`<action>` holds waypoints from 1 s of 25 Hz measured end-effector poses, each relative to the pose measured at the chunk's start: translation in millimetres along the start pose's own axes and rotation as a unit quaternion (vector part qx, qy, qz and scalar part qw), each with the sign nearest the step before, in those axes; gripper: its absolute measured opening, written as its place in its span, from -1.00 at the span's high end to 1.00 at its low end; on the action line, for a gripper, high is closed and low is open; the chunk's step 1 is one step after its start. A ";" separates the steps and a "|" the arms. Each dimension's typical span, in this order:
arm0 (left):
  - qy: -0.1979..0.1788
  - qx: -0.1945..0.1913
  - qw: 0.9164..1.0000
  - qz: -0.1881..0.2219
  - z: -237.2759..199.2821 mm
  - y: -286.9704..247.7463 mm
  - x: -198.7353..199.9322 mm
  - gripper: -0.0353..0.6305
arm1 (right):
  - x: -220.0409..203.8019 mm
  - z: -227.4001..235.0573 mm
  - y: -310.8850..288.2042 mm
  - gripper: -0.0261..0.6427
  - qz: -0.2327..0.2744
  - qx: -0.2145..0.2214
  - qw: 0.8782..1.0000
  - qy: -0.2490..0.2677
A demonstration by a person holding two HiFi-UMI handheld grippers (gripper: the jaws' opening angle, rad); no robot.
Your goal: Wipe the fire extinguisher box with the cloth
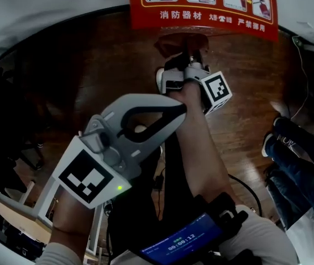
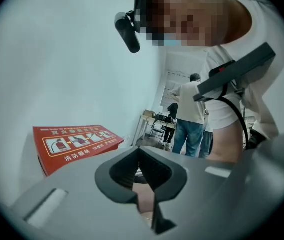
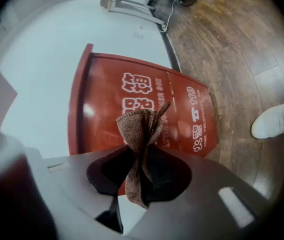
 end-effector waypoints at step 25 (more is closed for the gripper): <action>0.008 0.040 0.999 0.008 -20.7 25.8 -37.1 0.89 | -2.6 103.6 -88.0 0.64 0.019 -0.068 0.997 0.037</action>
Point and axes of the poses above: the fingertips, and each gripper's own axes: y backward along the fingers, z to its right, x out of its top, the point moved 1 cm from there along y, backward along the fingers, and after that the axes turned 10 degrees about -x, right-handed, at the moved point
